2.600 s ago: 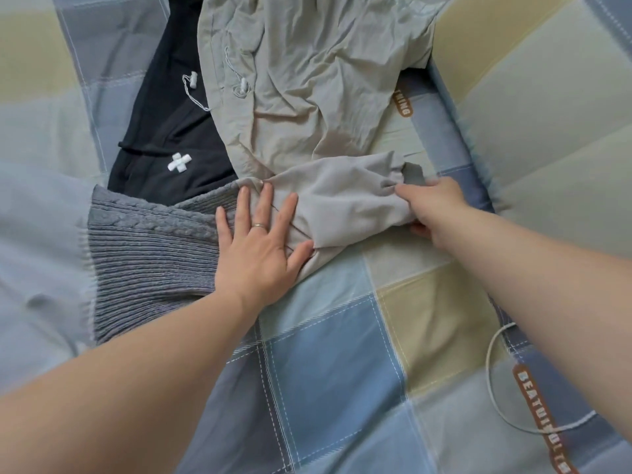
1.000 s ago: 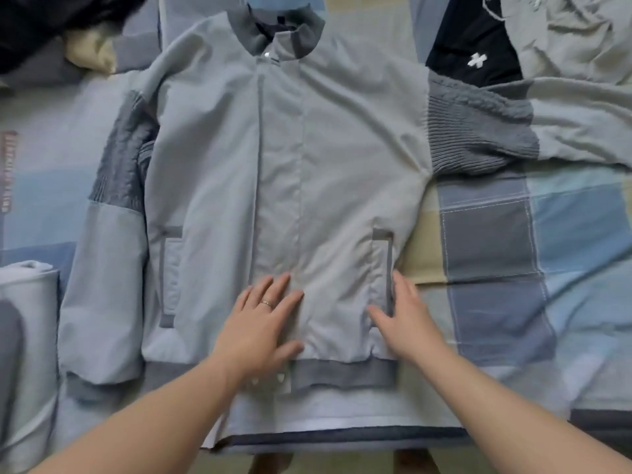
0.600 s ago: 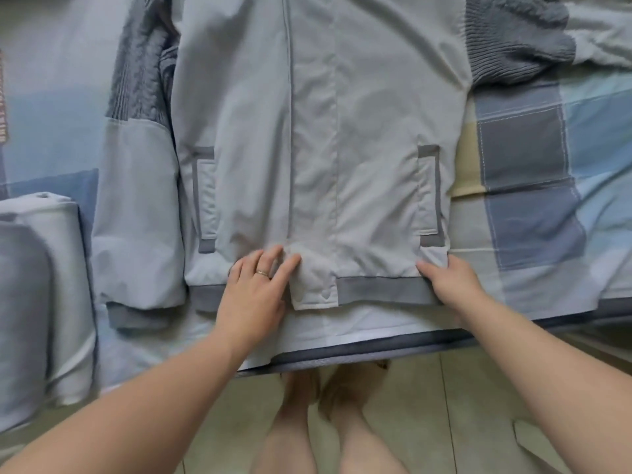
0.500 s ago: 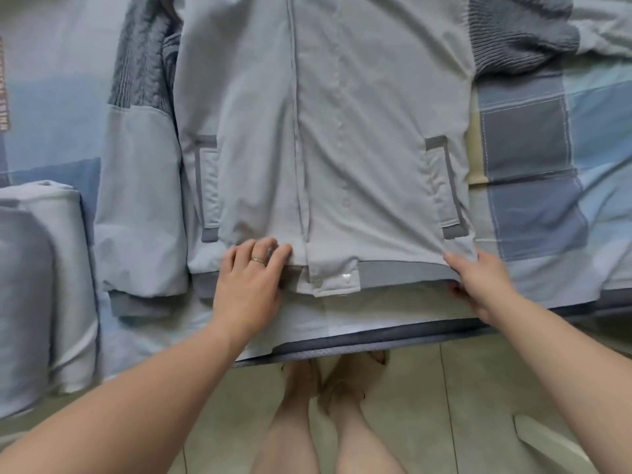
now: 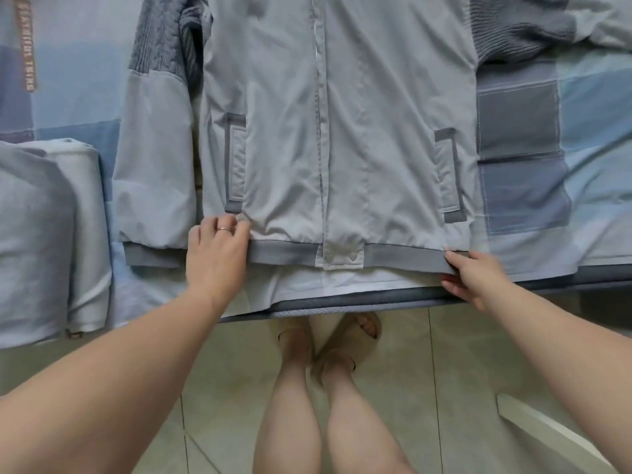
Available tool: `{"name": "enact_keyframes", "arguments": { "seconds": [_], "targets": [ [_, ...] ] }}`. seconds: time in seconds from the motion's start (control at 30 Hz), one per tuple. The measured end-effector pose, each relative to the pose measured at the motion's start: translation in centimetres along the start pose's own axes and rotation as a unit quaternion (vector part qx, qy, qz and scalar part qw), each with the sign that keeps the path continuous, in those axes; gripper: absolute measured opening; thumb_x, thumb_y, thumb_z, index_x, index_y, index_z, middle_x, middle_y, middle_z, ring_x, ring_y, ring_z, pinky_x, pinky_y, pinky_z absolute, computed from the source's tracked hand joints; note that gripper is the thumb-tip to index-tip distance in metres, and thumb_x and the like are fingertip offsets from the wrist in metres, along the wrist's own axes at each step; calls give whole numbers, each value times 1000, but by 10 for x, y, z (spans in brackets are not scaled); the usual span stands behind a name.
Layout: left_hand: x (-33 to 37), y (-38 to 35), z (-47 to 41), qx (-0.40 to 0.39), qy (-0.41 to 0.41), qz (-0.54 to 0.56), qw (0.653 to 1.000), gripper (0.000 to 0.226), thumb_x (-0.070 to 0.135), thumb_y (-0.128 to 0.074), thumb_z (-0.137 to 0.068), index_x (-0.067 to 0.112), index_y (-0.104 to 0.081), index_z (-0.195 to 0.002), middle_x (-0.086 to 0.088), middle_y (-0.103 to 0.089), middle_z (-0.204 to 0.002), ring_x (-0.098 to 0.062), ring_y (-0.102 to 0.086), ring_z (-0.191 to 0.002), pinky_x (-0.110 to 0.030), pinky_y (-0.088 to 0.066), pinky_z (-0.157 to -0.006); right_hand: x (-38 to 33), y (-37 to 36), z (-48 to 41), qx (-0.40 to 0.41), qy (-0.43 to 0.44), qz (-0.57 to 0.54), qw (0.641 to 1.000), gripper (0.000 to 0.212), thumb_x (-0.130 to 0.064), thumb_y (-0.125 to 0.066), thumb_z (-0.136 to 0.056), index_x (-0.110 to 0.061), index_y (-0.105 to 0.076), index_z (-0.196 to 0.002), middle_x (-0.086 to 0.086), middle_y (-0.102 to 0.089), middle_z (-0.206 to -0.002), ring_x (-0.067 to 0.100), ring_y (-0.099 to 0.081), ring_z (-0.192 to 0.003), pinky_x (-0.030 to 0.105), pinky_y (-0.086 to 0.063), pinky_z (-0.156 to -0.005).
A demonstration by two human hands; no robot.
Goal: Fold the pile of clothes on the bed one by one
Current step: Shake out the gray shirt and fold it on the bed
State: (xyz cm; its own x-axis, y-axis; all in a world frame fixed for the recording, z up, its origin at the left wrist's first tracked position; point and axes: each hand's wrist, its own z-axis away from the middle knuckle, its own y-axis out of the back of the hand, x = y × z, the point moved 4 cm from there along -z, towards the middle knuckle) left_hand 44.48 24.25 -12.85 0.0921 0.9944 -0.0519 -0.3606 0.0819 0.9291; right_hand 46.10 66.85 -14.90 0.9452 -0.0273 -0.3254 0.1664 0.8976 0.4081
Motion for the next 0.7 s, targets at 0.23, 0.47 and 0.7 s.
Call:
{"name": "enact_keyframes", "arguments": {
  "seconds": [0.23, 0.47, 0.7],
  "targets": [
    [-4, -7, 13, -87, -6, 53, 995, 15, -5, -50, -86, 5, -51, -97, -18, -50, -96, -40, -52, -88, -41, -32, -64, 3, 7, 7, 1, -5, 0, 1000, 16, -15, -60, -101, -16, -52, -115, 5, -57, -92, 13, -56, -67, 18, -53, -48],
    [4, -13, 50, -231, -7, 70, 970, 29, -1, -53, -82, 7, -55, -110, -19, -54, -108, -41, -57, -100, -43, -47, -80, -6, 26, 31, 34, -33, 88, 995, 16, -13, -59, -101, -10, -53, -116, 7, -55, -81, 14, -56, -62, 17, -47, -34],
    [-11, 22, 52, -275, 48, 101, 955, 39, 42, -60, -92, 31, -56, -129, -2, -52, -138, -30, -46, -129, -41, -38, -102, -32, 19, 55, 69, 20, 290, 954, 26, -15, -54, -98, -10, -51, -123, 19, -57, -128, 30, -61, -103, 37, -52, -88]
  ]
}}
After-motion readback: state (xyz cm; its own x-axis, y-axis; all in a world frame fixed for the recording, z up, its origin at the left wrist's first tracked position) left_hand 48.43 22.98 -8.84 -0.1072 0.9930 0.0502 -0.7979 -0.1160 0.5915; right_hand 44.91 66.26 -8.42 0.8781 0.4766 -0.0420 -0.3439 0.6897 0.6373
